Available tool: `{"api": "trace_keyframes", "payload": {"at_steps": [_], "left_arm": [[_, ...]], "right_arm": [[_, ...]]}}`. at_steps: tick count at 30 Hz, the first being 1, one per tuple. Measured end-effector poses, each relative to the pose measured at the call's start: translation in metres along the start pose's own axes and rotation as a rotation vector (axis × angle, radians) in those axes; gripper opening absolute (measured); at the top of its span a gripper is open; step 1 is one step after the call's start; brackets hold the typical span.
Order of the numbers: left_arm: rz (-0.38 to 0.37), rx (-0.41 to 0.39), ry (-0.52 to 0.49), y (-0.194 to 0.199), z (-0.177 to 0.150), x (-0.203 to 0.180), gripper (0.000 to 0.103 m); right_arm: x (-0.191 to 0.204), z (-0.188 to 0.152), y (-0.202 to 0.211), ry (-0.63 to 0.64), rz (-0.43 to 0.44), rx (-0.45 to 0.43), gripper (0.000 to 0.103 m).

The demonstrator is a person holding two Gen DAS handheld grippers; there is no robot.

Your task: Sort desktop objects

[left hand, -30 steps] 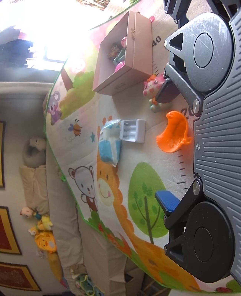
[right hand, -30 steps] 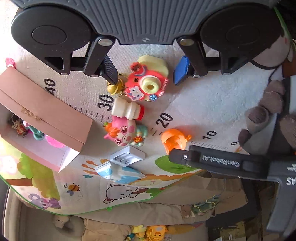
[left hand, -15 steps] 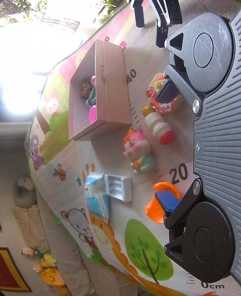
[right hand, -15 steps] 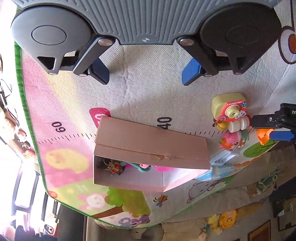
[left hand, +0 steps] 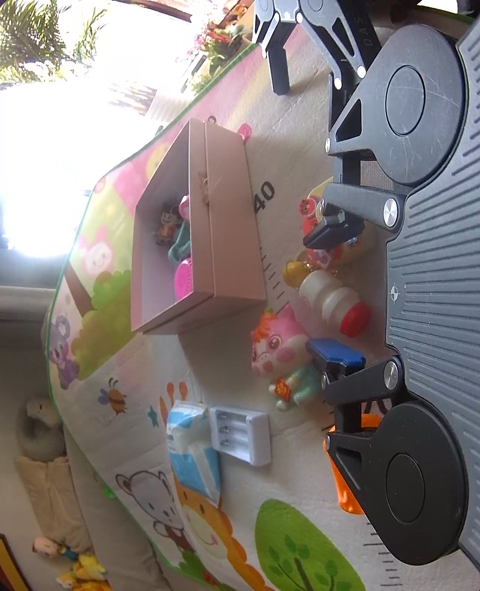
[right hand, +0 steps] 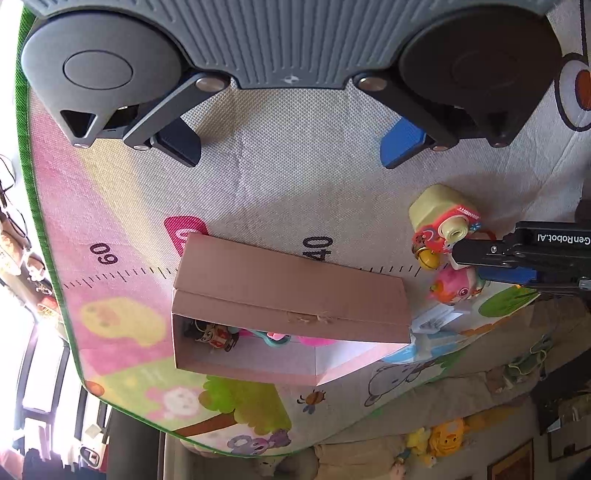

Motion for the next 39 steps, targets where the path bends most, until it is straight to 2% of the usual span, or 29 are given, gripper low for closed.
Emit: {"api": "trace_keyframes", "payload": {"at_steps": [3, 5, 8, 11, 13, 14, 15, 17, 19, 20, 21, 22, 26, 28, 31, 33, 36, 39], "left_arm": [[-0.091, 0.001, -0.014, 0.011, -0.008, -0.009, 0.061], [-0.101, -0.009, -0.018, 0.021, -0.014, -0.009, 0.073], [-0.016, -0.027, -0.013, 0.032, -0.018, 0.007, 0.087], [0.076, -0.032, 0.012, 0.039, -0.019, 0.031, 0.091], [0.11, -0.036, 0.037, 0.041, -0.019, 0.043, 0.093], [0.124, -0.039, 0.058, 0.042, -0.018, 0.05, 0.096], [0.13, -0.041, 0.075, 0.043, -0.017, 0.056, 0.096], [0.137, -0.035, 0.1, 0.042, -0.018, 0.062, 0.096], [0.133, -0.032, 0.108, 0.044, -0.02, 0.065, 0.096], [0.128, -0.033, 0.106, 0.046, -0.021, 0.064, 0.096], [0.121, -0.035, 0.105, 0.048, -0.021, 0.063, 0.096], [0.107, -0.036, 0.101, 0.05, -0.021, 0.06, 0.096], [0.015, -0.034, 0.064, 0.049, -0.022, 0.033, 0.096], [-0.011, -0.027, 0.028, 0.044, -0.021, 0.016, 0.096], [-0.033, -0.002, -0.025, 0.028, -0.021, -0.008, 0.096], [-0.029, 0.026, -0.04, 0.016, -0.022, -0.017, 0.096], [-0.036, 0.056, -0.052, 0.006, -0.023, -0.028, 0.096], [-0.084, 0.063, -0.062, 0.007, -0.022, -0.041, 0.096]], "right_arm": [[-0.001, 0.001, -0.002, -0.009, 0.0, 0.015, 0.103], [-0.001, 0.001, -0.002, -0.006, -0.004, 0.024, 0.103], [0.007, 0.005, -0.003, 0.01, 0.038, 0.064, 0.103], [0.035, 0.015, 0.003, 0.04, 0.131, 0.015, 0.103], [0.061, 0.024, 0.001, 0.089, 0.179, 0.003, 0.103], [0.072, 0.026, -0.003, 0.111, 0.189, 0.009, 0.098], [0.08, 0.028, -0.009, 0.127, 0.204, 0.02, 0.086], [0.096, 0.03, -0.025, 0.141, 0.226, 0.058, 0.075], [0.099, 0.032, -0.038, 0.157, 0.18, 0.075, 0.073], [0.098, 0.032, -0.042, 0.164, 0.154, 0.08, 0.061], [0.096, 0.034, -0.042, 0.157, 0.157, 0.072, 0.058], [0.09, 0.035, -0.041, 0.137, 0.147, 0.075, 0.058], [0.04, 0.035, -0.029, 0.065, -0.004, 0.045, 0.058], [0.012, 0.031, -0.018, 0.0, -0.045, 0.024, 0.058], [-0.014, 0.022, -0.001, -0.085, -0.06, -0.014, 0.065], [-0.024, 0.016, 0.006, -0.124, -0.059, -0.048, 0.081], [-0.029, 0.01, 0.01, -0.147, -0.054, -0.086, 0.083], [-0.031, 0.012, 0.011, -0.17, -0.034, -0.107, 0.085]]}}
Point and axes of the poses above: each gripper's, at about its wrist camera, not at the fingertips, and y roughly against the way its jaws point, x to its left, z to its top, the point moved 10 cm from there along -y, roughly the way its jaws point, and after that the axes turned 14 degrees about z, right-handed, at the moved point
